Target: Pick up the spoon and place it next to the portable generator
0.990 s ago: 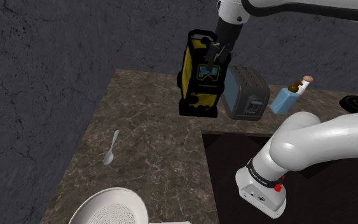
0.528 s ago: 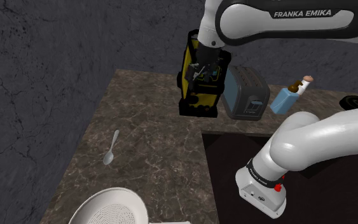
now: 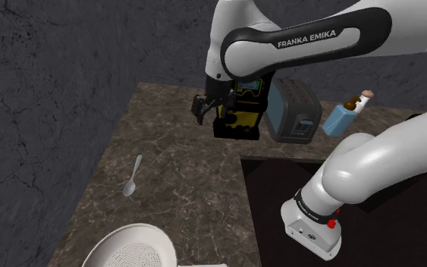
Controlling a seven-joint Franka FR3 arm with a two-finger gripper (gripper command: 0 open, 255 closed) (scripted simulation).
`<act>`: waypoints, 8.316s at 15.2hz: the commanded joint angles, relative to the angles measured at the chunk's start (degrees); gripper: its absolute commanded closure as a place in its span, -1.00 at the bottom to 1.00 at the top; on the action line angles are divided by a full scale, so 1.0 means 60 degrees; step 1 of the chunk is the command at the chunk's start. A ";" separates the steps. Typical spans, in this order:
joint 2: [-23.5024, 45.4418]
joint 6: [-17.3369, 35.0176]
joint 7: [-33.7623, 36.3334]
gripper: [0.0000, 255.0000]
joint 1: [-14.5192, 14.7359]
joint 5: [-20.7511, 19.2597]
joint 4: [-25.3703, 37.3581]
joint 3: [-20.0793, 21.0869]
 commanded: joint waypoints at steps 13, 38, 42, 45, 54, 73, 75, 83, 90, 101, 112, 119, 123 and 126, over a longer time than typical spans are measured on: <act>0.4998 0.3200 0.4404 -1.00 0.0125 -0.0576 0.1794 0.1400; 1.0589 0.4924 0.7766 -1.00 0.1975 -0.1921 0.5912 0.0327; 1.0588 0.4924 0.7766 1.00 0.1975 -0.1920 0.5911 0.0327; 1.0589 0.4924 0.7763 1.00 0.1972 -0.1920 0.5910 0.0327; 1.0292 0.4684 0.7765 1.00 0.1910 -0.1852 0.5859 0.0406; 0.8633 0.2961 0.7738 1.00 0.1558 -0.1381 0.5968 0.0832; 0.8484 0.2762 0.7737 1.00 0.1530 -0.1334 0.6025 0.0866; 0.7944 0.1939 0.7740 1.00 0.1433 -0.1159 0.6336 0.0981; 0.7553 0.1184 0.7762 1.00 0.1372 -0.1035 0.6724 0.1053; 0.7113 -0.0063 0.7838 1.00 0.1323 -0.0906 0.7564 0.1125; 0.6917 -0.1389 0.7978 1.00 0.1337 -0.0875 0.8719 0.1166; 0.6941 -0.2286 0.8103 1.00 0.1389 -0.0914 0.9651 0.1184; 0.7018 -0.2826 0.8188 1.00 0.1441 -0.0960 1.0270 0.1194; 0.7109 -0.3248 0.8260 1.00 0.1493 -0.1008 1.0784 0.1201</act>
